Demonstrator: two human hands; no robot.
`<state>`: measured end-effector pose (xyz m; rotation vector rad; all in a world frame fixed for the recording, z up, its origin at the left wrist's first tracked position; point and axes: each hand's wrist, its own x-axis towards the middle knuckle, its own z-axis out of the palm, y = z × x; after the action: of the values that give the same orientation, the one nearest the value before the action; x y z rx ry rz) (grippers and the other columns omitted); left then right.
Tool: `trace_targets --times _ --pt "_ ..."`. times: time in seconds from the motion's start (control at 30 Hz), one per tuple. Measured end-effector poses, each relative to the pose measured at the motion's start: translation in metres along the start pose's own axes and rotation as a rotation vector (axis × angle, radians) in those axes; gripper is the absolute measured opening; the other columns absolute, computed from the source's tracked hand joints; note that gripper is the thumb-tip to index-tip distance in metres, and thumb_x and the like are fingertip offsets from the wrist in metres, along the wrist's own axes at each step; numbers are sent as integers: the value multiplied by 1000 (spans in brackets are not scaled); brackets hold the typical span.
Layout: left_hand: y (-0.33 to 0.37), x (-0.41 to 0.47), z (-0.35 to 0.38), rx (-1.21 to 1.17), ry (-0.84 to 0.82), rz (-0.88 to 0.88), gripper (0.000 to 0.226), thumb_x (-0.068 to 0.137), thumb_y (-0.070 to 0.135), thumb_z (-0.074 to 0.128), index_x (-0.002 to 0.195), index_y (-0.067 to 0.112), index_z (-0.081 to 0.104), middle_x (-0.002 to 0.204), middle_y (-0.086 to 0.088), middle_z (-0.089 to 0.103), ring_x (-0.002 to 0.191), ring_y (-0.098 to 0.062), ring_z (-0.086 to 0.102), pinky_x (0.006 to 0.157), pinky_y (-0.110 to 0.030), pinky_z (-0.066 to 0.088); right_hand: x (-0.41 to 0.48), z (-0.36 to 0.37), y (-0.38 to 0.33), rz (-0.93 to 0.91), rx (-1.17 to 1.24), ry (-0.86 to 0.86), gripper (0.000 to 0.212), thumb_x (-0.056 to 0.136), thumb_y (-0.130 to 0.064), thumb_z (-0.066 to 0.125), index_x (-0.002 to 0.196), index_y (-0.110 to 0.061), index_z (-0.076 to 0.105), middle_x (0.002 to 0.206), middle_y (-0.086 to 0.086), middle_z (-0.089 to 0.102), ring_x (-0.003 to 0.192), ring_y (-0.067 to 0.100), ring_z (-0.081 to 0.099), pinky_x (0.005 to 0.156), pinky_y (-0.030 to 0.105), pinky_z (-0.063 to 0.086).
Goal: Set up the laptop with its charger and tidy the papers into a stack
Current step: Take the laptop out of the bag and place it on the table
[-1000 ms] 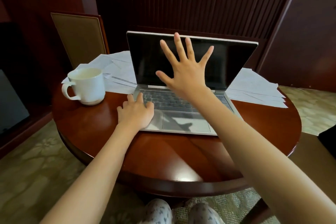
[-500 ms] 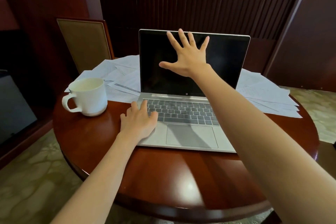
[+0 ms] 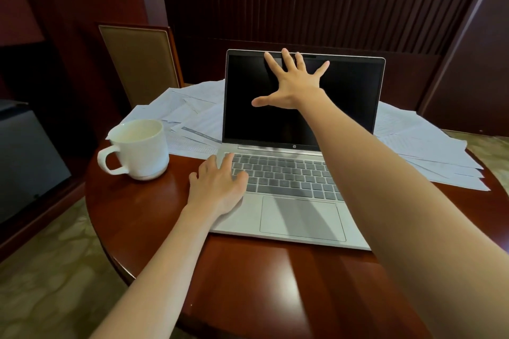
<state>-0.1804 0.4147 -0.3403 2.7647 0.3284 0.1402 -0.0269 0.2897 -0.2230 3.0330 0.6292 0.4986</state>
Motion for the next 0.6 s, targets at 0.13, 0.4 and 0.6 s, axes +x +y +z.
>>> trace_targets --times 0.13,0.4,0.6 --pt "-1 0 0 -9 -5 6 54 96 39 26 148 27 17 151 -8 20 139 -27 17 109 -47 16 6 4 3 -12 -32 -8 105 71 -80 47 148 -37 -11 158 3 -12 145 29 -12 101 73 -6" --pt "1 -1 -1 -21 -10 8 53 96 38 26 147 27 18 153 -8 18 140 -27 15 110 -46 15 11 8 6 -15 -55 -27 107 70 -81 46 148 -36 -12 158 3 -13 145 29 -12 102 72 -7" --pt "0 0 0 -15 -12 12 53 96 40 26 147 28 19 153 -8 18 140 -27 15 110 -47 16 8 6 9 -29 -66 -31 109 70 -80 49 148 -36 -12 158 2 -15 145 28 -13 102 71 -6"
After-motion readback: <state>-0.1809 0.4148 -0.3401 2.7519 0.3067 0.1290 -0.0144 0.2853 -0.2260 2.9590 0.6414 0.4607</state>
